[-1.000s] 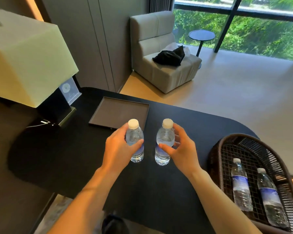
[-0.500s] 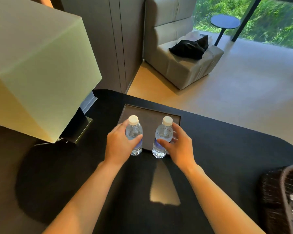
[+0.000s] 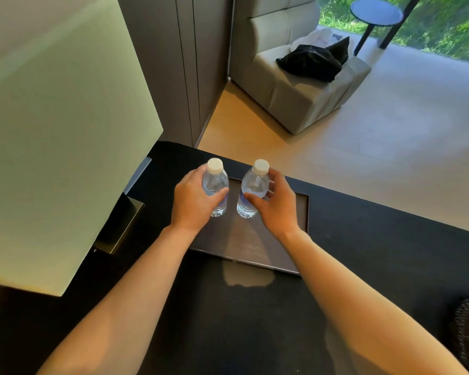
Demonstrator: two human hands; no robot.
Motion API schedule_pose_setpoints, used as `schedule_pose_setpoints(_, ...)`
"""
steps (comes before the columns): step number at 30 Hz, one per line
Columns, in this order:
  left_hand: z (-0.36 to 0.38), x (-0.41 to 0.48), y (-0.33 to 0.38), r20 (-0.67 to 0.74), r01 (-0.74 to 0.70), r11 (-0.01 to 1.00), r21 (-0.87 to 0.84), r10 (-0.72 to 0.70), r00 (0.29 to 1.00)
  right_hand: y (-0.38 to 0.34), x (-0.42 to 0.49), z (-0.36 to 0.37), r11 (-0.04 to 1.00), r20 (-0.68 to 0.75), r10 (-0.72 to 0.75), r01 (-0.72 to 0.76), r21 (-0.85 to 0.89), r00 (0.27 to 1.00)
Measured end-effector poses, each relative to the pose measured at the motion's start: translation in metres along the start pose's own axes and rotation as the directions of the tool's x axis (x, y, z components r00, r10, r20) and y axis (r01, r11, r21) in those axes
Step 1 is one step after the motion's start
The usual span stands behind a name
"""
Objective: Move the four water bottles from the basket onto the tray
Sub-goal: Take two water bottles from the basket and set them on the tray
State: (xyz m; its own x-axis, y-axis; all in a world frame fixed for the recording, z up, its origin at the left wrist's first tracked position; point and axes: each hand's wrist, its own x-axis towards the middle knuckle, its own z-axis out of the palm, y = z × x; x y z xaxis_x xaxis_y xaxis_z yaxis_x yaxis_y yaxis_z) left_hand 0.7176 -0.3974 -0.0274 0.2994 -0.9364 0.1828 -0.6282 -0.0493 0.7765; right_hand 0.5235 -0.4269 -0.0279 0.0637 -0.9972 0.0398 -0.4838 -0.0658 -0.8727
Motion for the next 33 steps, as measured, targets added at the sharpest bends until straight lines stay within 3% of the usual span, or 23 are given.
schedule_pose_setpoints(20, 0.023, 0.059, -0.021, 0.017, -0.042, 0.996, -0.080, 0.043, 0.999, 0.022, 0.060, 0.040, 0.996, -0.056, -0.060, 0.056, -0.072, 0.997)
schedule_pose_setpoints(33, 0.023, 0.062, -0.025, 0.069, -0.038, 0.998, -0.051, 0.041, 0.997, 0.020, 0.060, 0.042, 0.989, -0.019, -0.060, 0.057, -0.140, 0.998)
